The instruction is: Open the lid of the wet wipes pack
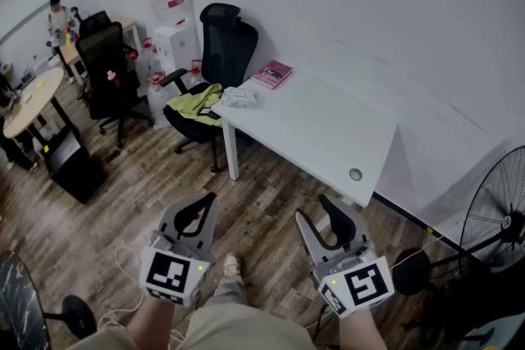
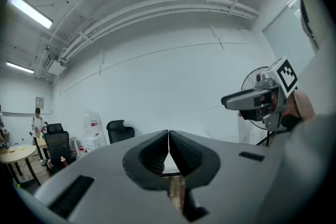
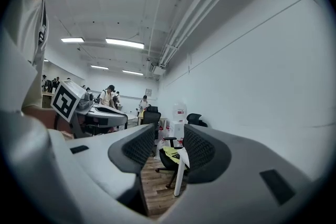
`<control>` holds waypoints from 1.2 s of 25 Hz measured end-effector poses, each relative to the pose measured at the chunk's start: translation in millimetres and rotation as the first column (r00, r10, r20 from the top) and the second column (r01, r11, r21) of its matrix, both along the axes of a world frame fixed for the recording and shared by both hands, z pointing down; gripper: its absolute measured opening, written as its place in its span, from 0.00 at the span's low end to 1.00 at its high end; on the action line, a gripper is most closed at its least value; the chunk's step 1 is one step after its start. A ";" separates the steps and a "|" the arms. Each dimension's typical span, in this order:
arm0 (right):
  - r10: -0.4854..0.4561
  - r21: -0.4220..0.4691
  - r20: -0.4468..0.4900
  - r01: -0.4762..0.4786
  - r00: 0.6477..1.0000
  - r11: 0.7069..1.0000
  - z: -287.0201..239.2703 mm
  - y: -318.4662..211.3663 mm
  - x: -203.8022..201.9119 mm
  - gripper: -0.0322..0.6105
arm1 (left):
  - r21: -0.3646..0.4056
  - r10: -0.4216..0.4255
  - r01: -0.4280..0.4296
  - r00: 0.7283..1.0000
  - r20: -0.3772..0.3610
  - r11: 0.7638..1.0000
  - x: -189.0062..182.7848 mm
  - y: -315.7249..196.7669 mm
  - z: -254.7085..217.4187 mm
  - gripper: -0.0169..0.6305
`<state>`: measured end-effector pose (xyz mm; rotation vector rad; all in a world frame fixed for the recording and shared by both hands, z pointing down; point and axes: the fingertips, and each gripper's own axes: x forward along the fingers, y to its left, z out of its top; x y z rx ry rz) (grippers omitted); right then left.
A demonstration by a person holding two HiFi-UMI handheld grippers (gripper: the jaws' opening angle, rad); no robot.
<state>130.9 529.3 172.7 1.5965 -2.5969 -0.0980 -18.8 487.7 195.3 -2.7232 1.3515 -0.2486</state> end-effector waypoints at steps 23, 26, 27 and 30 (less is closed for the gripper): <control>-0.022 -0.204 -0.138 -0.007 0.990 0.979 69.1 -316.9 -87.1 0.35 | -0.123 0.029 -0.018 0.996 0.086 0.992 -80.1 -300.1 56.4 0.06; -0.036 -0.232 -0.155 -0.001 0.987 0.973 84.2 -342.7 -90.3 0.35 | -0.149 0.021 -0.007 0.995 0.093 0.989 -84.3 -324.9 69.3 0.06; -0.040 -0.240 -0.161 0.000 0.986 0.971 89.0 -351.9 -90.4 0.35 | -0.158 0.019 -0.005 0.996 0.093 0.987 -84.5 -332.9 73.2 0.06; -0.048 -0.265 -0.179 -0.001 0.983 0.964 103.9 -382.2 -86.7 0.35 | -0.180 0.017 0.001 0.995 0.099 0.984 -81.8 -358.0 84.5 0.06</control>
